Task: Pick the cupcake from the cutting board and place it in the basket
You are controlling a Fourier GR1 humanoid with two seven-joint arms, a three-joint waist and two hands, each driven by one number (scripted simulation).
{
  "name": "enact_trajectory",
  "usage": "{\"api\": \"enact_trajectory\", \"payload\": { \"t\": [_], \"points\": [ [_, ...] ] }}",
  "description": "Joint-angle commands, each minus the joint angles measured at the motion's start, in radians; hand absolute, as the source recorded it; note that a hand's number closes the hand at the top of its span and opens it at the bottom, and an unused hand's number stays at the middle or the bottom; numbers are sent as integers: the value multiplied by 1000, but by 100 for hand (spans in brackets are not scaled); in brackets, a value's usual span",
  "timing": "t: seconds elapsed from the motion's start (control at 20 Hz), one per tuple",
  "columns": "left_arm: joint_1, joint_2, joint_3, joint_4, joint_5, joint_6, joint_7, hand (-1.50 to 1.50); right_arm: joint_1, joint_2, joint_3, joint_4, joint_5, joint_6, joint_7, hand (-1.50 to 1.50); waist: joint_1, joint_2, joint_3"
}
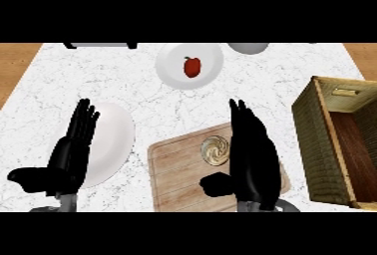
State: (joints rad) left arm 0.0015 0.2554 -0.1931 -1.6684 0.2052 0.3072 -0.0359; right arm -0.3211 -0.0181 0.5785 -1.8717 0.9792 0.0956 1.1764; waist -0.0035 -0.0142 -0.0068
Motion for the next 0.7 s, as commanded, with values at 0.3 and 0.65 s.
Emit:
{"api": "enact_trajectory", "payload": {
  "t": [0.3,0.65],
  "points": [
    [-31,-18,9,31,-5,1,-8,0,-104,17,-33,24,-53,243,310,-150,-2,10,2],
    [-16,-6,16,20,8,-27,3,0,-81,17,-48,25,-53,232,310,-150,3,8,4]
  ]
}}
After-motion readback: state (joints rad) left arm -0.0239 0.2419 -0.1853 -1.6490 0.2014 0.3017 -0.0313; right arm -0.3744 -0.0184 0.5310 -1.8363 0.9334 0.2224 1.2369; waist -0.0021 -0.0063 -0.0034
